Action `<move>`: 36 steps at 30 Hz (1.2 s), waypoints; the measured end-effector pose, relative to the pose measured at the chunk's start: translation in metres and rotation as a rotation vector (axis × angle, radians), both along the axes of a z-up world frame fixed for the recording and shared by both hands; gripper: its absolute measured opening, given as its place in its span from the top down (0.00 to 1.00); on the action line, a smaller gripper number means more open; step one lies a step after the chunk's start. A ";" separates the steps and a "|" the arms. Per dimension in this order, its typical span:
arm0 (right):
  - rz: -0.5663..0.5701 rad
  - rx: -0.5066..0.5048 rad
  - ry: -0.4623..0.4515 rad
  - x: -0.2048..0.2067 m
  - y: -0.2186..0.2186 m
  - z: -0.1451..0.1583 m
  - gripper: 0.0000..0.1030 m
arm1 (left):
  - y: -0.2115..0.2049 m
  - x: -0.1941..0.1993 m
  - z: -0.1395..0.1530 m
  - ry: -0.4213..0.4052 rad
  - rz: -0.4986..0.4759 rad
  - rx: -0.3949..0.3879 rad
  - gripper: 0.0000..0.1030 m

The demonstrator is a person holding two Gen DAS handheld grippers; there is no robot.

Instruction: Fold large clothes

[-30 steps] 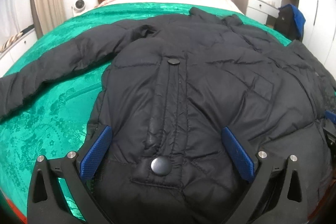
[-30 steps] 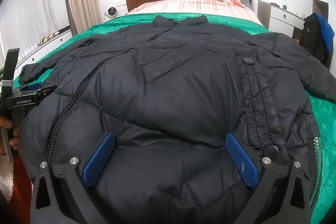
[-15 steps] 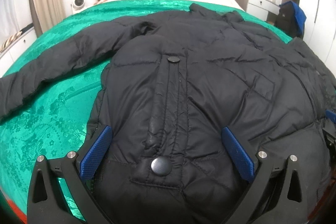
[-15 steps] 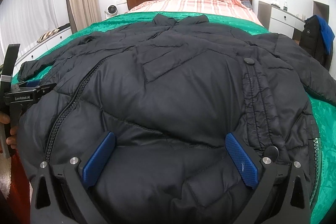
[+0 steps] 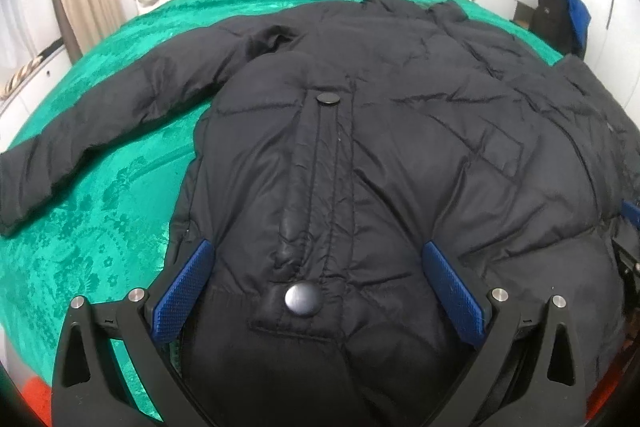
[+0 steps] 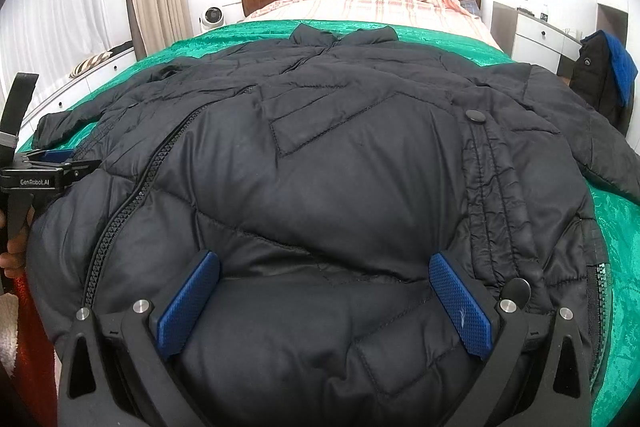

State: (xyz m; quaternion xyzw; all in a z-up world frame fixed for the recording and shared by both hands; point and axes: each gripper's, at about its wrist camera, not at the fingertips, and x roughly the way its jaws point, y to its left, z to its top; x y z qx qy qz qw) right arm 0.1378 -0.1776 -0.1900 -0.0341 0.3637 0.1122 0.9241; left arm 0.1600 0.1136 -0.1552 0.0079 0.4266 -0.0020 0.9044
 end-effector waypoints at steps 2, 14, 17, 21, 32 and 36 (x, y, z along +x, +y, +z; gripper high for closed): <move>0.000 0.000 0.000 0.000 0.000 0.000 0.00 | -0.001 -0.001 -0.001 -0.001 -0.002 0.005 0.00; 0.000 0.000 0.000 0.000 0.000 0.000 0.00 | -0.002 -0.004 -0.001 -0.013 -0.002 0.011 0.00; 0.000 -0.001 0.000 0.000 0.000 0.000 0.00 | -0.002 -0.006 -0.001 -0.026 0.003 0.016 0.00; -0.001 -0.001 0.000 0.000 0.000 0.000 0.00 | -0.003 -0.007 0.000 -0.029 0.007 0.022 0.00; -0.001 -0.003 0.028 -0.001 -0.001 0.004 0.00 | -0.003 -0.020 0.021 -0.052 0.032 -0.006 0.00; -0.057 0.173 0.014 -0.014 -0.030 0.040 0.01 | 0.001 -0.027 0.038 -0.106 0.036 -0.029 0.00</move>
